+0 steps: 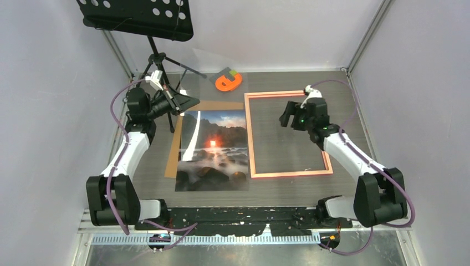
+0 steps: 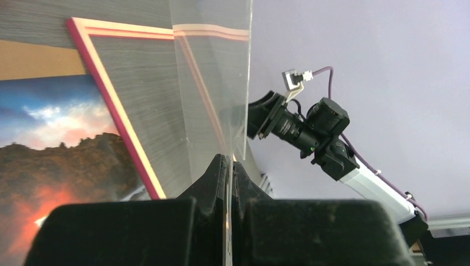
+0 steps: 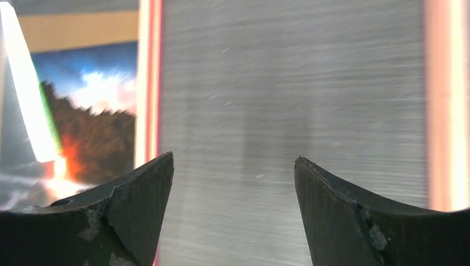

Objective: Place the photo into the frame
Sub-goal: Move the photo frame to the center of the board.

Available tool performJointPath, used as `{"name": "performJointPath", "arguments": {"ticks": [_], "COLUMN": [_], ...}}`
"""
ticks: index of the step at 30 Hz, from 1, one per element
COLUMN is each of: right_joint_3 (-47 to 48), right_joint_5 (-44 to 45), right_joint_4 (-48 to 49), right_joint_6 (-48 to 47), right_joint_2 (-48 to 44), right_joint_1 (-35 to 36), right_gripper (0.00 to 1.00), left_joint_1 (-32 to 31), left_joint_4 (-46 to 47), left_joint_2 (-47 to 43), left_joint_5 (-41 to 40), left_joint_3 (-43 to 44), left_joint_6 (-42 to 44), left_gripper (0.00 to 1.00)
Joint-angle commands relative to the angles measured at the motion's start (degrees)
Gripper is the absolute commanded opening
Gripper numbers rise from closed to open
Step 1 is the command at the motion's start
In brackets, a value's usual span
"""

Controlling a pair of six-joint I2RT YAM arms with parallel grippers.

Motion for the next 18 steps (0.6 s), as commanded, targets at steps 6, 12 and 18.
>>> {"name": "performJointPath", "arguments": {"ticks": [6, 12, 18], "right_joint_3": [8.45, 12.14, 14.42], "right_joint_5": [4.69, 2.00, 1.81], "right_joint_4": [-15.30, -20.43, -21.54], "right_joint_6": [-18.63, -21.22, -26.01], "right_joint_2": [-0.83, 3.97, 9.65], "right_joint_1": [-13.78, -20.43, -23.72], "right_gripper": [0.85, 0.79, 0.72], "left_joint_1": [-8.85, -13.76, -16.04], "left_joint_4": [16.19, 21.03, 24.36], "left_joint_2": [6.77, 12.64, 15.77], "left_joint_5": [-3.93, -4.40, -5.40], "left_joint_3": [1.38, 3.65, 4.04], "left_joint_6": [-11.15, -13.34, -15.42], "left_gripper": [0.00, 0.00, 0.00]}}
